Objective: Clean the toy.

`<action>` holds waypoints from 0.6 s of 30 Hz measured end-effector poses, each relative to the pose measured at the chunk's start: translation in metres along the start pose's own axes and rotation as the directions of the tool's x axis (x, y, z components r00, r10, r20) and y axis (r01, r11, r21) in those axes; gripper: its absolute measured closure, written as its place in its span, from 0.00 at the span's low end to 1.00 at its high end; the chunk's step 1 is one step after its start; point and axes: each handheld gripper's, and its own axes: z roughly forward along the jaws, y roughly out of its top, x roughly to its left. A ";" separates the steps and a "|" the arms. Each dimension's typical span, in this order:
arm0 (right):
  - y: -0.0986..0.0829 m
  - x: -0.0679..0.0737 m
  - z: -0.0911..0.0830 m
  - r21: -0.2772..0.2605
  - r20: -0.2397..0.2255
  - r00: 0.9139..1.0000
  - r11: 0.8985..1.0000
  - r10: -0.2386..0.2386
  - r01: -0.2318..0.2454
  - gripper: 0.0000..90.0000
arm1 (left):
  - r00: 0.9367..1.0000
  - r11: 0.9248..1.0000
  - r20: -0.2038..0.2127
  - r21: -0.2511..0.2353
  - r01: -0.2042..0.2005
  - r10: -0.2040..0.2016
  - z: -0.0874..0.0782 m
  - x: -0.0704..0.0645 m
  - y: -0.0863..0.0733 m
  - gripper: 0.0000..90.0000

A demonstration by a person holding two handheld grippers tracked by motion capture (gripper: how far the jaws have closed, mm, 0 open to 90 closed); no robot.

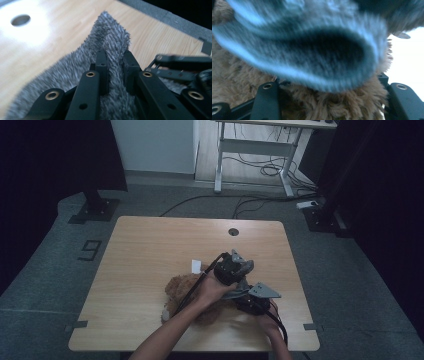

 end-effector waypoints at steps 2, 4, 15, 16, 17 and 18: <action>-0.001 0.000 0.000 0.005 0.001 1.000 1.000 -0.004 0.004 0.44 | 0.999 0.999 0.026 -0.012 0.033 -0.033 -0.001 0.005 -0.006 0.87; -0.001 0.001 0.001 0.006 0.000 1.000 1.000 -0.012 0.012 0.44 | 0.998 0.999 0.026 -0.010 0.052 -0.051 -0.006 0.010 -0.010 0.87; -0.001 0.002 0.001 0.004 -0.005 1.000 1.000 -0.020 0.020 0.43 | 0.993 0.993 -0.044 0.039 0.111 -0.109 -0.040 0.045 -0.054 0.88; -0.001 0.003 0.001 0.002 -0.006 1.000 1.000 -0.017 0.017 0.43 | 0.993 0.993 -0.046 0.033 0.110 -0.109 -0.043 0.046 -0.055 0.88; -0.001 0.003 0.001 0.002 -0.006 1.000 1.000 -0.017 0.017 0.43 | 0.993 0.993 -0.046 0.033 0.110 -0.109 -0.043 0.046 -0.055 0.88; -0.001 0.003 0.002 0.003 -0.007 1.000 1.000 -0.014 0.014 0.43 | 0.993 0.993 -0.044 0.019 0.113 -0.112 -0.048 0.049 -0.059 0.88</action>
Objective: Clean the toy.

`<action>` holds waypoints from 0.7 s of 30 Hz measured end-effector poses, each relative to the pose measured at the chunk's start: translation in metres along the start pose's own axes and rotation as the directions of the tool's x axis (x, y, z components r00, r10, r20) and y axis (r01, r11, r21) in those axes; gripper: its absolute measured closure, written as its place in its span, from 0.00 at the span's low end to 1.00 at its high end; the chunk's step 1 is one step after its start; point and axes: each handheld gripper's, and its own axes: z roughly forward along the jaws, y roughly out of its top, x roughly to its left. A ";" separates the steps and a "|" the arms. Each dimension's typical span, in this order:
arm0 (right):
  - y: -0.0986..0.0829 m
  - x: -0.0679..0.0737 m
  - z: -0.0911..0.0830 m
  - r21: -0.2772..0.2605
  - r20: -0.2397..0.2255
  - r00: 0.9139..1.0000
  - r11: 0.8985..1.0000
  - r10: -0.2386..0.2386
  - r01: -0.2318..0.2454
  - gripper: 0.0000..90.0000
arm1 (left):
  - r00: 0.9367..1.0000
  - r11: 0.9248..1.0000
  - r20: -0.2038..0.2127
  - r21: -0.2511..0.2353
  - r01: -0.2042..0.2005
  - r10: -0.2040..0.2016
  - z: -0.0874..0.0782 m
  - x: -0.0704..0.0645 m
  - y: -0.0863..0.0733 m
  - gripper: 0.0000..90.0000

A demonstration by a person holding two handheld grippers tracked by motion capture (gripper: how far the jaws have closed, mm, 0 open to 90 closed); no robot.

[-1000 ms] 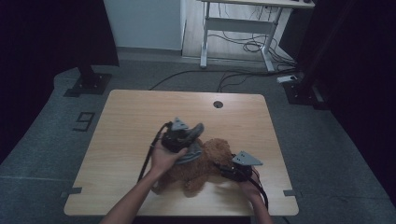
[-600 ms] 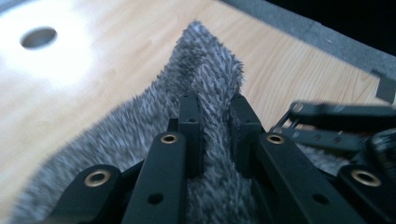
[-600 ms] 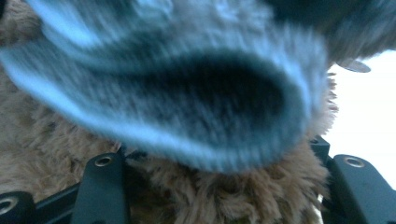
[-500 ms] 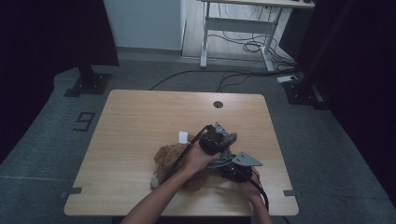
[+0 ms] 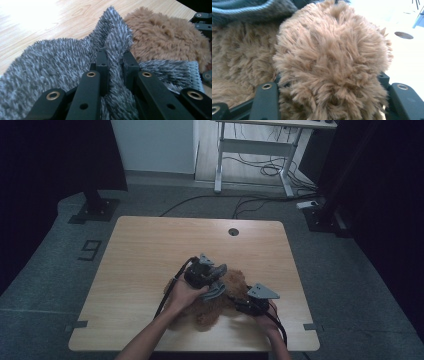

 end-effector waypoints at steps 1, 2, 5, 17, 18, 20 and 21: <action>0.000 0.000 0.000 0.000 0.000 1.000 1.000 0.000 0.000 0.43 | 1.000 1.000 0.000 0.000 0.000 0.000 0.000 0.000 0.000 0.88; 0.000 0.000 0.000 -0.001 0.001 1.000 1.000 0.000 0.000 0.43 | 1.000 1.000 0.008 -0.016 0.018 -0.018 -0.005 0.005 -0.004 0.88; -0.001 -0.001 -0.001 -0.001 0.001 1.000 1.000 0.003 -0.003 0.43 | 0.999 0.998 -0.002 -0.037 0.042 -0.042 -0.015 0.016 -0.011 0.88; -0.002 -0.002 -0.001 -0.004 -0.001 1.000 1.000 0.008 -0.008 0.43 | 0.988 0.986 -0.025 -0.074 0.149 -0.152 -0.044 0.060 -0.057 0.88; -0.002 -0.002 -0.001 -0.004 -0.001 1.000 1.000 0.010 -0.010 0.43 | 0.985 0.982 -0.021 -0.079 0.169 -0.171 -0.047 0.066 -0.064 0.88; -0.002 -0.002 -0.001 -0.004 -0.001 1.000 1.000 0.011 -0.011 0.43 | 0.984 0.982 -0.031 -0.078 0.171 -0.173 -0.048 0.068 -0.067 0.88; -0.002 -0.002 -0.001 -0.005 -0.001 1.000 1.000 0.011 -0.011 0.43 | 0.983 0.982 -0.041 -0.080 0.174 -0.177 -0.049 0.071 -0.070 0.88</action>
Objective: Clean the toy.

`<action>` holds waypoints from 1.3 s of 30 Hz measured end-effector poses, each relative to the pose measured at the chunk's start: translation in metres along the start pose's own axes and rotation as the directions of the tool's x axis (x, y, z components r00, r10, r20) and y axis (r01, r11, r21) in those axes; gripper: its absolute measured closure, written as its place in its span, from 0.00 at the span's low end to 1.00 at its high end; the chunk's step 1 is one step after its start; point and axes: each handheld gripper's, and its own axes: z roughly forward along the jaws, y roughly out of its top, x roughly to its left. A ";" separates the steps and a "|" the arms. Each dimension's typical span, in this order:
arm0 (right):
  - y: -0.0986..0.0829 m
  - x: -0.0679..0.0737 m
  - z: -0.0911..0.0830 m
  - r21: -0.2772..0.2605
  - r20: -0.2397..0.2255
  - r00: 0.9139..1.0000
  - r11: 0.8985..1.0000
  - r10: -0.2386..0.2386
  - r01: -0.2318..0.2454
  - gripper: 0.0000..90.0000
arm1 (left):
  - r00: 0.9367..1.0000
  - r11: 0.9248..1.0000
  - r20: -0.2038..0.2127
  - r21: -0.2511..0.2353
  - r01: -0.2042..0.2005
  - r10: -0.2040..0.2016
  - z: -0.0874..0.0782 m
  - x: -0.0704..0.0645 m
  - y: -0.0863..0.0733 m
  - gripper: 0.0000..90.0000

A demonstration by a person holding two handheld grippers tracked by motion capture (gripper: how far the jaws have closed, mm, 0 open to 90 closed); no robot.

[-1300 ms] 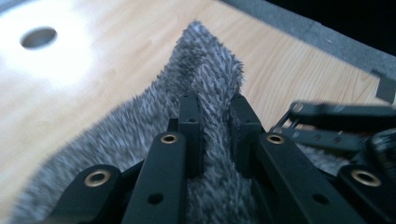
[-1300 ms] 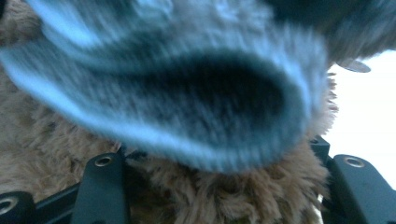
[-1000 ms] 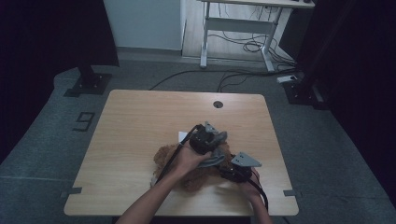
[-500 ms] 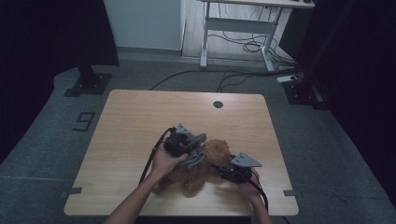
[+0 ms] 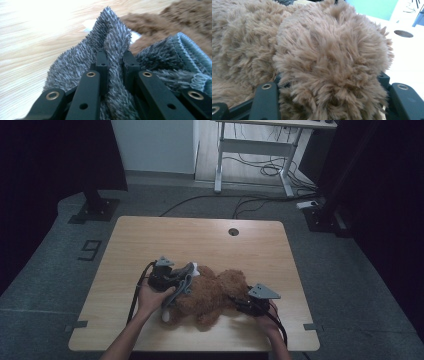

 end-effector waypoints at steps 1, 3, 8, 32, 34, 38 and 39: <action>0.000 0.000 0.000 0.001 0.000 1.000 1.000 0.002 -0.002 0.43 | 1.000 1.000 -0.016 -0.005 0.009 -0.009 -0.002 0.006 -0.005 0.88; 0.000 0.000 0.000 0.001 0.000 1.000 1.000 0.004 -0.004 0.43 | 0.999 1.000 -0.025 -0.005 0.022 -0.022 -0.004 0.014 -0.010 0.88; 0.000 -0.001 0.000 0.000 0.000 1.000 1.000 0.011 -0.011 0.43 | 0.997 0.998 -0.047 0.013 0.068 -0.068 -0.004 0.031 -0.022 0.88; 0.003 0.005 0.011 -0.010 0.082 0.997 1.000 -0.002 0.003 0.43 | 1.000 0.999 0.016 -0.042 -0.012 0.013 0.003 -0.014 0.037 0.87; 0.003 0.005 0.011 -0.010 0.091 0.996 1.000 0.001 0.000 0.43 | 0.998 0.998 -0.012 -0.016 -0.064 0.063 0.015 -0.029 0.043 0.87; 0.001 0.003 0.007 -0.008 0.072 0.997 1.000 0.006 -0.006 0.41 | 0.998 0.998 -0.020 -0.002 -0.065 0.065 0.025 -0.035 0.039 0.87; 0.001 0.002 0.006 -0.005 0.062 0.998 1.000 0.009 -0.009 0.40 | 0.998 0.998 -0.014 -0.008 -0.061 0.061 0.024 -0.035 0.036 0.87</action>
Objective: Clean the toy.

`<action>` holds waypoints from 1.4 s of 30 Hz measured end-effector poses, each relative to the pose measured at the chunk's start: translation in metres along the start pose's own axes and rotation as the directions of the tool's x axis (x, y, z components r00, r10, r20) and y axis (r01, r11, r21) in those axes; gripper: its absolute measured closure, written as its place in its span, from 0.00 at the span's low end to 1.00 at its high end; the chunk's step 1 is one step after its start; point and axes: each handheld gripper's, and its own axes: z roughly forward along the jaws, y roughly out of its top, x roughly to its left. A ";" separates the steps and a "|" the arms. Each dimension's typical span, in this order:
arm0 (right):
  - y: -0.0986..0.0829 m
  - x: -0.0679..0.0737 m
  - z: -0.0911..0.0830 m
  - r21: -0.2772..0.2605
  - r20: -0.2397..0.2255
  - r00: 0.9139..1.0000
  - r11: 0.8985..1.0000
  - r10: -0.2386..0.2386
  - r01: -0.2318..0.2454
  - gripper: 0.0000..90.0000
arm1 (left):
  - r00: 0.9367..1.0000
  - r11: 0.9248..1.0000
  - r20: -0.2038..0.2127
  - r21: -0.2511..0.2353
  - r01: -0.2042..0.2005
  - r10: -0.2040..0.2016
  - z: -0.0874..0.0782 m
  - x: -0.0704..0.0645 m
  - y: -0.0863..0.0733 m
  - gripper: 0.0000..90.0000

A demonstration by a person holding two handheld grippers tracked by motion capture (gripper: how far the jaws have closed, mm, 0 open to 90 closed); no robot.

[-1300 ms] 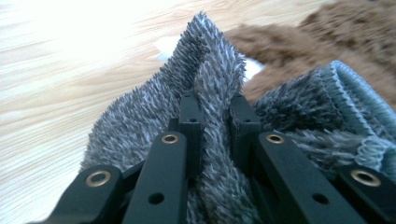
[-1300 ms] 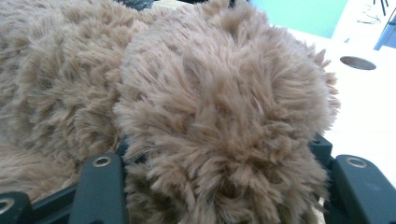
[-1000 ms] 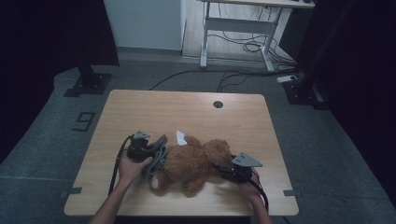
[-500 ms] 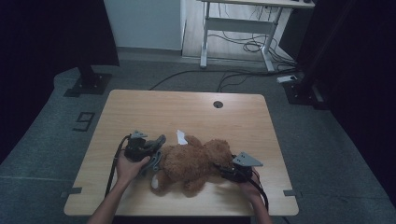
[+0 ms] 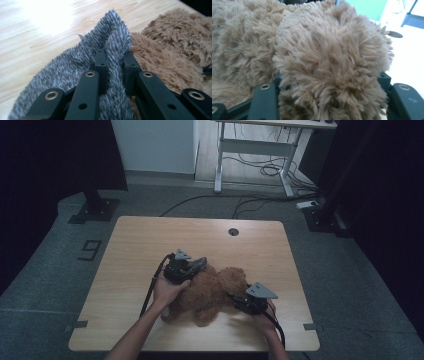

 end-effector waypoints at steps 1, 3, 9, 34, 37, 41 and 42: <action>0.000 -0.001 0.000 0.000 -0.010 1.000 1.000 0.006 -0.006 0.38 | 1.000 1.000 -0.001 -0.007 -0.003 0.003 -0.001 -0.001 -0.003 0.87; 0.000 -0.002 -0.001 0.003 -0.021 1.000 1.000 0.013 -0.013 0.35 | 1.000 1.000 -0.008 -0.019 -0.019 0.018 -0.002 -0.005 -0.010 0.87; 0.002 -0.003 -0.004 0.025 -0.026 0.999 0.999 0.030 -0.030 0.21 | 0.996 0.995 -0.050 -0.060 -0.081 0.078 -0.004 -0.020 -0.026 0.87; 0.066 -0.052 0.034 0.250 -0.147 0.960 0.948 0.237 -0.196 0.00 | 0.990 0.989 -0.084 -0.091 -0.118 0.110 -0.004 -0.026 -0.052 0.88; 0.060 -0.054 0.044 0.304 -0.174 0.945 0.928 0.275 -0.214 0.00 | 0.991 0.989 -0.081 -0.094 -0.115 0.108 -0.004 -0.026 -0.052 0.88; 0.050 -0.058 0.050 0.359 -0.203 0.910 0.892 0.362 -0.275 0.00 | 0.991 0.989 -0.076 -0.096 -0.114 0.106 -0.005 -0.026 -0.053 0.88; 0.047 -0.059 0.051 0.374 -0.222 0.895 0.882 0.386 -0.288 0.03 | 0.992 0.989 -0.075 -0.096 -0.113 0.106 -0.005 -0.026 -0.053 0.88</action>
